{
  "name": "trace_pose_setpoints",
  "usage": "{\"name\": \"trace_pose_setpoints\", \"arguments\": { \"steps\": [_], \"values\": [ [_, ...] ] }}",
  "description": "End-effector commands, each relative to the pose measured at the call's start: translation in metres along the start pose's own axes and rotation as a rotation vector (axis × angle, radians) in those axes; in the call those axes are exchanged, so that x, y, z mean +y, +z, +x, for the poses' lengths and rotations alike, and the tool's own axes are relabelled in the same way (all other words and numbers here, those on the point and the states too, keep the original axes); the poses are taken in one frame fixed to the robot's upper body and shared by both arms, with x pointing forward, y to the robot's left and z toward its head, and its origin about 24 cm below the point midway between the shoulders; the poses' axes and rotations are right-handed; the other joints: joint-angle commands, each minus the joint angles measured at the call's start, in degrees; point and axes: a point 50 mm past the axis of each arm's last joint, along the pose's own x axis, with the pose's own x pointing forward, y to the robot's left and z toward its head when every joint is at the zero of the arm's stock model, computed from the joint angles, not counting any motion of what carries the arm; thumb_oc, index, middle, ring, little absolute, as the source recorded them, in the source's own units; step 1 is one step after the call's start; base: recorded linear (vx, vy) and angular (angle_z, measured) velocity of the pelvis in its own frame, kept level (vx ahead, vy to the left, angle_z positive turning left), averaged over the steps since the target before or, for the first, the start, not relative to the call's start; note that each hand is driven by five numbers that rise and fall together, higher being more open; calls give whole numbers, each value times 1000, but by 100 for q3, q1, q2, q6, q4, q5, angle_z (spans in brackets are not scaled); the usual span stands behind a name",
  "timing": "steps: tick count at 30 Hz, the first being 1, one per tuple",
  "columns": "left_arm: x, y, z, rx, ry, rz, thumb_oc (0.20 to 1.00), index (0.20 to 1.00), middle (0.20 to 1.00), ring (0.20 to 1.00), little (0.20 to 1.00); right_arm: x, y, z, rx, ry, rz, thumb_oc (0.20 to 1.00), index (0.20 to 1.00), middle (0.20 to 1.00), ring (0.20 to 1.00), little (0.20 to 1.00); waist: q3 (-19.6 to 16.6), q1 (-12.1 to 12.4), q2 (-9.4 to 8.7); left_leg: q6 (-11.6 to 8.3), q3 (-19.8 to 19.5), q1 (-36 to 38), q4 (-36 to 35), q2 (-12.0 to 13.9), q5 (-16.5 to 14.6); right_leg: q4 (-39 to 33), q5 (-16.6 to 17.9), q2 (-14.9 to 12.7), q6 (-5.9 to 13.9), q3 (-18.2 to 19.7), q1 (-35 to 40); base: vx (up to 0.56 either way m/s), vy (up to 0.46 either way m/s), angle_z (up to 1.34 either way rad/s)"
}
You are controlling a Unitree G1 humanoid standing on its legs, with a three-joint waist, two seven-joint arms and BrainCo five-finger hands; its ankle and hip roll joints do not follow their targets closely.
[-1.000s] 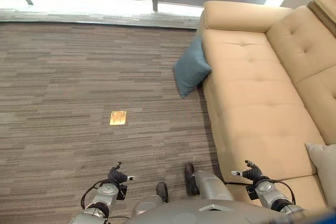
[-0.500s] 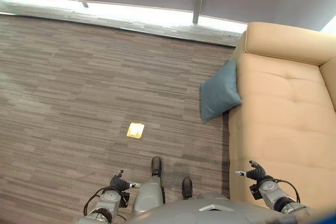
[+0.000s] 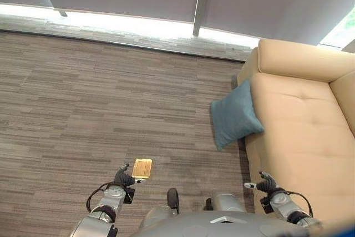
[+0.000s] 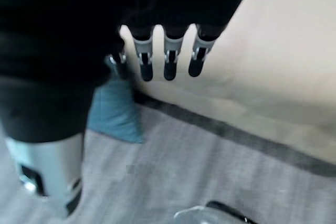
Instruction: Pick up all the scattered cushions and arrange them neatly on the sofa.
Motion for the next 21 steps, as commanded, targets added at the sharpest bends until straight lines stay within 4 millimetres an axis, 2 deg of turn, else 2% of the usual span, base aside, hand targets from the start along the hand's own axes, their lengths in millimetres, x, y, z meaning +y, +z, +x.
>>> {"name": "trace_pose_setpoints", "arguments": {
  "steps": [1, 4, 6, 8, 11, 12, 13, 15, 16, 19, 21],
  "values": [
    [6, -5, -1, 6, 8, 19, 1000, 1000, 1000, 1000, 1000, -20, -2, 3, 10, -55, -59, 1000, 1000, 1000, 1000, 1000, 162, -101, -73, -473, -454, 24, 401, 46, -523, -2070, 1480, 400, 26, -233, 446, 229, 13, -8],
    [3, -5, -1, 6, 4, 11, 1000, 1000, 1000, 1000, 1000, -19, -7, 1, 25, -55, -74, 1000, 1000, 1000, 1000, 1000, 217, -128, -111, -464, -505, 185, 504, -48, -685, -2340, 1557, 295, 33, -373, 590, 224, -30, 7],
    [2, -7, -2, 11, 0, 15, 1000, 1000, 1000, 1000, 1000, -19, -11, 0, 37, -55, -69, 1000, 1000, 1000, 1000, 1000, 179, -130, -109, -457, -546, 273, 488, -64, -750, -2367, 1547, 338, -13, -280, 652, 208, -44, 35],
    [-3, -13, -3, 26, -13, 22, 1000, 1000, 1000, 1000, 1000, -20, -21, -2, 64, -59, -72, 1000, 1000, 1000, 1000, 1000, 68, -145, -96, -559, -549, 344, 641, -10, -920, -2490, 1562, 317, -72, -308, 815, 262, -96, 35],
    [-6, -11, -3, 15, -29, 54, 1000, 1000, 1000, 1000, 1000, -22, -31, -5, 95, -62, -75, 1000, 1000, 1000, 1000, 1000, 36, -165, -141, -834, -450, 120, 1584, 66, -866, -2700, 1529, 335, -180, -248, 1172, 191, -84, 16],
    [-8, -7, -3, 4, -36, 51, 1000, 1000, 1000, 1000, 1000, -26, -36, -6, 118, -76, -66, 1000, 1000, 1000, 1000, 1000, 39, -152, -186, -915, -402, -116, 2069, 159, -734, -2800, 1469, 320, -250, -201, 1349, 158, -45, -4],
    [-9, -5, -2, 1, -38, 50, 1000, 1000, 1000, 1000, 1000, -27, -37, -6, 123, -77, -62, 1000, 1000, 1000, 1000, 1000, 40, -148, -206, -901, -363, -198, 2118, 213, -735, -2834, 1444, 305, -257, -182, 1407, 162, -26, -3],
    [-10, -1, -1, -13, -46, 67, 1000, 1000, 1000, 1000, 1000, -27, -39, -6, 139, -78, -83, 1000, 1000, 1000, 1000, 1000, 10, -86, -335, -801, -387, -578, 1815, 311, -875, -2933, 1365, 200, -191, -76, 1566, 193, 33, -9],
    [-11, 1, -1, -16, -49, 72, 1000, 1000, 1000, 1000, 1000, -28, -39, -6, 139, -78, -91, 1000, 1000, 1000, 1000, 1000, 20, -64, -338, -808, -440, -609, 1708, 337, -839, -2951, 1344, 203, -184, -54, 1609, 192, 70, -33],
    [-11, 2, -1, -19, -45, 69, 1000, 1000, 1000, 1000, 1000, -29, -37, -5, 132, -80, -120, 1000, 1000, 1000, 1000, 1000, 86, 52, -324, -920, -768, -904, 1221, 480, -342, -2946, 1230, 232, -176, 73, 1722, 125, 84, -61],
    [-13, -4, -2, 4, -55, 76, 1000, 1000, 1000, 1000, 1000, -25, -41, -6, 147, -69, -118, 1000, 1000, 1000, 1000, 1000, 39, 55, -274, -899, -798, -754, 1021, 467, -353, -2841, 1109, 227, -162, 109, 1794, 215, 183, -46]
  ]
}}
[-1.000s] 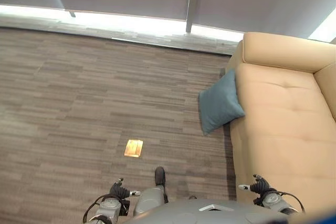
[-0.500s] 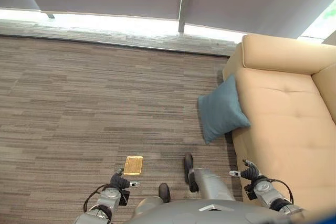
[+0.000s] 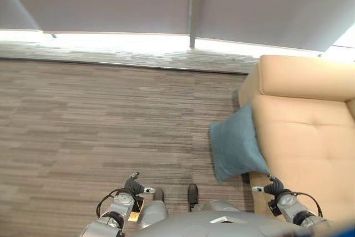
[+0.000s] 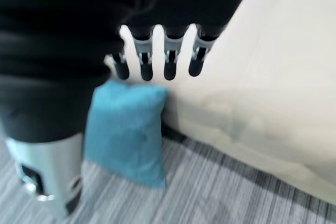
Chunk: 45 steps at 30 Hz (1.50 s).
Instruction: Pick up all the scattered cushions and arrange them neatly on the sofa.
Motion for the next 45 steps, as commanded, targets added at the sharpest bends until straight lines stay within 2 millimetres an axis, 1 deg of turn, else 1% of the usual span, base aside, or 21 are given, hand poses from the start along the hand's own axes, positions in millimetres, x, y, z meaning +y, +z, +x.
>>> {"name": "trace_pose_setpoints", "arguments": {
  "steps": [1, 4, 9, 10, 13, 14, 15, 16, 17, 20, 24, 25, 28, 32, 33, 35, 36, 39, 40, 41, 45],
  "values": [
    [11, -10, -2, 16, 23, 39, 1000, 1000, 1000, 1000, 1000, 0, -12, -2, 31, -8, -24, 1000, 1000, 1000, 1000, 1000, -115, 76, 71, 266, 239, 465, 458, -300, -456, 507, -354, -392, 1073, 104, -76, 230, 213, -44],
    [10, -11, -2, 18, 19, 49, 1000, 1000, 1000, 1000, 1000, 2, -8, -2, 24, 0, -35, 1000, 1000, 1000, 1000, 1000, -155, 125, 82, 369, 370, 569, 438, -371, -539, 697, -343, -494, 1151, 163, -83, 156, 191, -56],
    [22, 4, 1, -35, 49, 38, 1000, 1000, 1000, 1000, 1000, 1, 7, 1, -15, 3, -39, 1000, 1000, 1000, 1000, 1000, -59, 152, 179, 654, 484, 764, 375, -468, -665, 2063, -62, -579, 1377, 180, -683, 112, 152, -39],
    [23, 7, 1, -42, 53, 33, 1000, 1000, 1000, 1000, 1000, 1, 10, 2, -25, 1, -38, 1000, 1000, 1000, 1000, 1000, -4, 124, 235, 682, 491, 876, 318, -464, -684, 2314, -20, -578, 1347, -4, -969, 155, 130, -9],
    [21, 4, 1, -36, 43, 49, 1000, 1000, 1000, 1000, 1000, 2, 8, 1, -24, 4, -52, 1000, 1000, 1000, 1000, 1000, -45, 39, 252, 684, 531, 1157, 163, -553, -803, 1744, -98, -503, 1255, -435, -1202, 268, 71, -53],
    [22, 4, 1, -28, 43, 33, 1000, 1000, 1000, 1000, 1000, 0, 6, 1, -16, 1, -66, 1000, 1000, 1000, 1000, 1000, 33, 57, 265, 664, 646, 1259, 277, -615, -981, 1142, -71, -707, 1270, -1388, -1233, 243, 10, -40],
    [20, 4, 1, -34, 43, 26, 1000, 1000, 1000, 1000, 1000, 1, 3, 1, -10, 3, -71, 1000, 1000, 1000, 1000, 1000, 17, 45, 238, 642, 750, 1332, 347, -641, -1053, 983, -41, -772, 1264, -1557, -1097, 397, -48, -45],
    [14, 1, 0, -29, 29, 26, 1000, 1000, 1000, 1000, 1000, 4, -5, -1, 16, 11, -52, 1000, 1000, 1000, 1000, 1000, -72, -45, 209, 563, 711, 1389, 507, -628, -1033, 965, -64, -545, 1191, -1087, -1025, 299, -97, -43],
    [12, 3, 0, -44, 18, 18, 1000, 1000, 1000, 1000, 1000, 5, -11, -2, 36, 14, -51, 1000, 1000, 1000, 1000, 1000, -104, -14, 196, 463, 806, 1367, 743, -609, -969, 867, 13, -576, 1174, -1210, -919, 335, -143, -12],
    [0, 12, 0, -74, -23, 43, 1000, 1000, 1000, 1000, 1000, 2, -12, -2, 39, -1, -37, 1000, 1000, 1000, 1000, 1000, -137, -62, 144, 180, 685, 987, 1969, -545, -672, 476, -5, -383, 970, -829, -446, 196, -45, 19],
    [-5, 14, 0, -79, -41, 51, 1000, 1000, 1000, 1000, 1000, -2, -10, -1, 31, -17, -35, 1000, 1000, 1000, 1000, 1000, -160, 31, 63, 326, 343, 690, 1373, -599, -1050, 335, -77, -434, 1061, -344, -206, 172, 79, -76],
    [-4, 16, 1, -82, -37, 50, 1000, 1000, 1000, 1000, 1000, -3, -11, -1, 37, -22, -49, 1000, 1000, 1000, 1000, 1000, -127, 84, 78, 306, -63, 497, 1104, -639, -893, 349, -107, -393, 1082, -133, -170, 133, 69, -86],
    [-6, 15, 1, -81, -41, 42, 1000, 1000, 1000, 1000, 1000, -6, -11, -1, 37, -29, -56, 1000, 1000, 1000, 1000, 1000, -103, 153, 84, 283, -571, 481, 1088, -715, -836, 408, -153, -352, 1087, 194, -115, 86, 76, -122],
    [-10, 8, 0, -55, -55, 36, 1000, 1000, 1000, 1000, 1000, -4, -13, -1, 46, -17, -61, 1000, 1000, 1000, 1000, 1000, -121, 124, 187, 333, -691, 647, 832, -673, -814, 578, -226, -322, 1087, 397, -138, 46, 145, -57],
    [-6, 6, 0, -48, -47, 39, 1000, 1000, 1000, 1000, 1000, 1, -7, -1, 32, -9, -38, 1000, 1000, 1000, 1000, 1000, -145, -8, 265, 450, -343, 793, 532, -638, -698, 824, -17, -390, 1279, 598, -542, 20, 424, -9],
    [-4, 5, 0, -43, -41, 49, 1000, 1000, 1000, 1000, 1000, 4, -3, -1, 26, -2, -39, 1000, 1000, 1000, 1000, 1000, -163, -20, 298, 517, -88, 851, 421, -657, -702, 758, 98, -424, 1379, 688, -664, -94, 260, -156],
    [-2, 3, -1, -36, -35, 44, 1000, 1000, 1000, 1000, 1000, 4, -3, -1, 22, -2, -42, 1000, 1000, 1000, 1000, 1000, -158, 12, 311, 538, 44, 875, 403, -641, -703, 766, 129, -437, 1397, 633, -710, -124, 167, -216],
    [2, -5, -2, -6, -19, 22, 1000, 1000, 1000, 1000, 1000, 0, 9, 1, -29, -17, -72, 1000, 1000, 1000, 1000, 1000, -113, 297, 447, 529, 654, 992, 157, -437, -592, 976, -106, -817, 1253, -1323, -748, -94, 76, -136],
    [4, -6, -2, -1, -17, 24, 1000, 1000, 1000, 1000, 1000, -1, 12, 2, -41, -20, -82, 1000, 1000, 1000, 1000, 1000, -131, 319, 465, 528, 747, 1021, 94, -407, -565, 1024, -166, -844, 1228, -1563, -712, -82, -37, -203],
    [5, -7, -2, 2, -14, 29, 1000, 1000, 1000, 1000, 1000, -2, 13, 2, -49, -22, -86, 1000, 1000, 1000, 1000, 1000, -176, 349, 453, 505, 892, 1063, 1, -388, -525, 959, -218, -835, 1235, -1741, -589, -28, -74, -139],
    [1, -2, -1, -13, -28, 57, 1000, 1000, 1000, 1000, 1000, -5, 12, 2, -46, -36, -78, 1000, 1000, 1000, 1000, 1000, -252, 272, 391, 486, 986, 1115, 76, -439, -588, 597, -93, -747, 1241, -1480, -440, 28, -115, -30]
  ]
}}
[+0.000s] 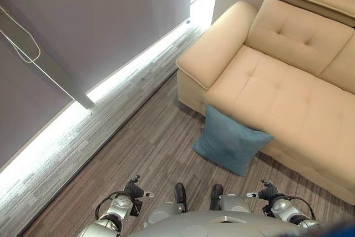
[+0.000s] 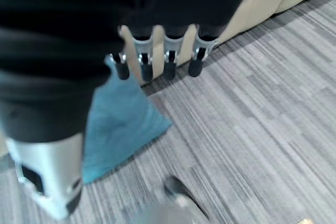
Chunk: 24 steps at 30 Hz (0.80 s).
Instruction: Pick up all the scattered cushions and arrange them neatly on the sofa.
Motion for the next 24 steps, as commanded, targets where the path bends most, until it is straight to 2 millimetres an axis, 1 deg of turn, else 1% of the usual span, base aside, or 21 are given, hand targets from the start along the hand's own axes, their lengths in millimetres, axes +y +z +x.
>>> {"name": "trace_pose_setpoints", "arguments": {
  "steps": [1, 2, 3, 4, 5, 6, 7, 8, 9, 11, 12, 14, 15, 16, 17, 18, 19, 20, 22, 23, 24],
  "values": [
    [-1, 18, 3, -61, -8, 26, 1000, 1000, 1000, 1000, 1000, -23, 2, 3, -24, -70, -51, 1000, 1000, 1000, 1000, 1000, -134, -77, -235, -339, -400, 380, 711, 103, -883, -971, 769, 198, 270, 260, 259, 31, -178, 9],
    [-2, 19, 3, -64, -13, 29, 1000, 1000, 1000, 1000, 1000, -23, 1, 3, -23, -71, -46, 1000, 1000, 1000, 1000, 1000, -131, -99, -248, -362, -388, 368, 823, 128, -923, -1012, 768, 218, 251, 292, 301, 16, -165, 4],
    [-4, 23, 4, -78, -20, 37, 1000, 1000, 1000, 1000, 1000, -24, 0, 3, -20, -76, -34, 1000, 1000, 1000, 1000, 1000, -89, -127, -280, -398, -381, 263, 1154, 191, -980, -1065, 755, 227, 212, 339, 376, -20, -136, -2],
    [-5, 26, 4, -88, -24, 42, 1000, 1000, 1000, 1000, 1000, -24, -1, 3, -17, -77, -25, 1000, 1000, 1000, 1000, 1000, -21, -138, -319, -440, -396, 84, 1564, 251, -947, -1079, 757, 238, 163, 395, 414, -54, -158, -3],
    [-7, 33, 5, -104, -29, 40, 1000, 1000, 1000, 1000, 1000, -26, -2, 3, -10, -83, -16, 1000, 1000, 1000, 1000, 1000, 80, -114, -360, -541, -531, -193, 2178, 258, -767, -1130, 761, 254, 67, 502, 496, -56, -141, -6],
    [-8, 34, 5, -110, -30, 34, 1000, 1000, 1000, 1000, 1000, -25, -4, 2, -3, -81, -11, 1000, 1000, 1000, 1000, 1000, 124, -95, -370, -559, -675, -344, 2367, 219, -712, -1162, 770, 275, 29, 540, 533, -38, -109, -9],
    [-9, 36, 5, -113, -31, 23, 1000, 1000, 1000, 1000, 1000, -25, -6, 2, 8, -81, -7, 1000, 1000, 1000, 1000, 1000, 144, -61, -382, -531, -827, -446, 2346, 136, -751, -1198, 770, 286, 25, 608, 554, 37, -63, -21],
    [-12, 35, 5, -107, -37, 19, 1000, 1000, 1000, 1000, 1000, -25, -10, 2, 23, -82, -10, 1000, 1000, 1000, 1000, 1000, 129, -20, -400, -473, -1024, -541, 2072, 54, -904, -1268, 767, 282, 76, 697, 609, 80, -38, -35],
    [-13, 34, 5, -103, -38, 18, 1000, 1000, 1000, 1000, 1000, -25, -11, 1, 28, -80, -13, 1000, 1000, 1000, 1000, 1000, 126, 0, -389, -455, -1111, -569, 1900, 29, -892, -1285, 760, 309, 95, 766, 627, 126, -16, -43],
    [-14, 33, 5, -96, -42, 17, 1000, 1000, 1000, 1000, 1000, -25, -14, 1, 36, -84, -19, 1000, 1000, 1000, 1000, 1000, 141, 74, -336, -474, -1432, -589, 1381, -41, -690, -1304, 730, 420, 113, 946, 690, 175, 21, -57],
    [-15, 33, 5, -93, -42, 11, 1000, 1000, 1000, 1000, 1000, -28, -14, 1, 40, -97, -29, 1000, 1000, 1000, 1000, 1000, 156, 150, -249, -534, -1834, -820, 976, -35, -333, -1311, 612, 545, 115, 1155, 778, 217, 52, -76],
    [-15, 33, 5, -90, -39, 6, 1000, 1000, 1000, 1000, 1000, -30, -15, 1, 43, -99, -31, 1000, 1000, 1000, 1000, 1000, 188, 181, -220, -552, -1901, -933, 953, -46, -218, -1255, 529, 579, 106, 1247, 815, 173, 66, -75],
    [-15, 31, 5, -83, -41, 3, 1000, 1000, 1000, 1000, 1000, -30, -16, 1, 45, -96, -35, 1000, 1000, 1000, 1000, 1000, 169, 193, -183, -515, -1943, -814, 743, -27, -176, -1248, 501, 632, 88, 1336, 844, 151, 88, -64],
    [-15, 29, 4, -74, -41, 4, 1000, 1000, 1000, 1000, 1000, -28, -17, 1, 48, -92, -37, 1000, 1000, 1000, 1000, 1000, 142, 194, -164, -502, -1973, -699, 627, -9, -153, -1232, 474, 641, 92, 1350, 862, 229, 167, -63],
    [-16, 25, 4, -65, -43, 13, 1000, 1000, 1000, 1000, 1000, -26, -21, 0, 57, -84, -36, 1000, 1000, 1000, 1000, 1000, 83, 164, -163, -482, -1874, -563, 627, 3, -145, -1196, 427, 571, 119, 1348, 892, 187, 144, -55],
    [-16, 25, 4, -65, -43, 13, 1000, 1000, 1000, 1000, 1000, -26, -21, 0, 57, -84, -36, 1000, 1000, 1000, 1000, 1000, 87, 170, -164, -481, -1868, -557, 627, 3, -148, -1195, 426, 571, 119, 1354, 895, 207, 157, -54],
    [-15, 25, 4, -67, -45, 20, 1000, 1000, 1000, 1000, 1000, -24, -21, 0, 57, -79, -37, 1000, 1000, 1000, 1000, 1000, 55, 167, -180, -463, -1808, -515, 639, 2, -181, -1168, 390, 528, 145, 1364, 915, 165, 156, -35],
    [-14, 26, 4, -72, -42, 21, 1000, 1000, 1000, 1000, 1000, -22, -18, 0, 43, -74, -41, 1000, 1000, 1000, 1000, 1000, 38, 190, -198, -405, -1662, -464, 676, 15, -252, -1048, 352, 437, 183, 1394, 882, 170, 179, -13],
    [-11, 26, 4, -69, -34, 18, 1000, 1000, 1000, 1000, 1000, -22, -16, 0, 39, -72, -44, 1000, 1000, 1000, 1000, 1000, 31, 218, -218, -366, -1574, -438, 736, 11, -326, -920, 360, 370, 209, 1446, 825, 96, 138, -45],
    [-10, 26, 4, -70, -31, 14, 1000, 1000, 1000, 1000, 1000, -21, -15, 0, 36, -69, -46, 1000, 1000, 1000, 1000, 1000, 14, 243, -237, -326, -1502, -432, 792, 1, -397, -869, 352, 323, 238, 1452, 807, 108, 164, -65],
    [-7, 26, 5, -71, -23, 10, 1000, 1000, 1000, 1000, 1000, -21, -12, 1, 27, -69, -42, 1000, 1000, 1000, 1000, 1000, 7, 295, -254, -252, -1392, -413, 892, -12, -522, -606, 328, 238, 296, 1420, 702, 100, 162, -57]
  ]
}}
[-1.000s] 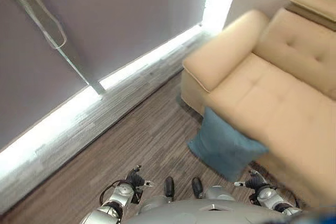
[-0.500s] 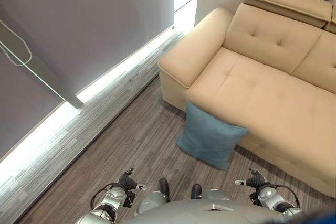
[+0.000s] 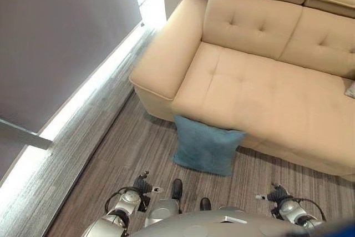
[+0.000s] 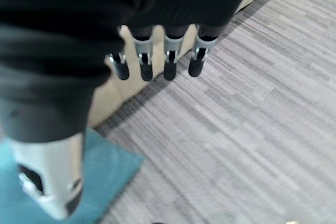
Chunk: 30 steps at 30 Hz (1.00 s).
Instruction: Pick up all the scattered cushions and arrange them neatly on the sofa.
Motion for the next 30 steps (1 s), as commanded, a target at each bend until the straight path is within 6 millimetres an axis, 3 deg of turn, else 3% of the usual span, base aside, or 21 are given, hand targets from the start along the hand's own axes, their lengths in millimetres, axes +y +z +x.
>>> {"name": "trace_pose_setpoints", "arguments": {
  "steps": [1, 3, 8, 13, 20, 25, 29, 30],
  "values": [
    [12, 3, 1, -17, 31, -5, 1000, 1000, 1000, 1000, 1000, -7, 4, 1, -28, -27, -17, 1000, 1000, 1000, 1000, 1000, -152, 249, -298, -292, 123, -529, 944, -47, -819, 456, 302, -559, 547, -129, -462, 71, 179, -49],
    [19, 4, 1, -19, 56, -19, 1000, 1000, 1000, 1000, 1000, -10, 14, 2, -61, -39, -13, 1000, 1000, 1000, 1000, 1000, -78, 280, -268, -225, 223, -450, 942, -2, -872, 964, 420, -663, 687, -349, -830, 37, 103, -71],
    [26, 2, 1, -13, 79, -43, 1000, 1000, 1000, 1000, 1000, -17, 24, 4, -94, -59, -23, 1000, 1000, 1000, 1000, 1000, -84, 426, -212, -235, 381, -248, 757, 87, -917, 561, 689, -1137, 668, -1305, -959, 47, -16, -58],
    [24, -3, 0, 1, 73, -31, 1000, 1000, 1000, 1000, 1000, -19, 19, 4, -78, -64, -30, 1000, 1000, 1000, 1000, 1000, -164, 352, -254, -265, 388, -50, 627, 1, -956, 160, 806, -1095, 682, -1215, -818, 53, -39, -1],
    [20, -6, -1, 15, 56, -17, 1000, 1000, 1000, 1000, 1000, -13, 13, 2, -65, -44, -15, 1000, 1000, 1000, 1000, 1000, -247, 235, -249, -443, 317, 96, 486, 173, -866, 68, 568, -811, 525, -1090, -555, 10, -179, 5],
    [13, 4, 1, -5, 35, -22, 1000, 1000, 1000, 1000, 1000, -19, 10, 3, -53, -64, 3, 1000, 1000, 1000, 1000, 1000, -29, 223, -314, -652, 95, -421, 1327, 163, -858, -153, 529, -673, 319, -1037, -417, -49, -113, 23],
    [8, 9, 2, -20, 20, -20, 1000, 1000, 1000, 1000, 1000, -21, 6, 3, -41, -68, -5, 1000, 1000, 1000, 1000, 1000, -21, 257, -302, -663, 46, -678, 1133, 279, -665, -251, 510, -642, 355, -1104, -331, 64, 20, 38],
    [7, 13, 3, -33, 17, -14, 1000, 1000, 1000, 1000, 1000, -21, 4, 3, -35, -69, -14, 1000, 1000, 1000, 1000, 1000, 3, 300, -295, -688, 24, -898, 952, 343, -480, -277, 453, -615, 382, -1119, -286, 131, 82, 24]
  ]
}}
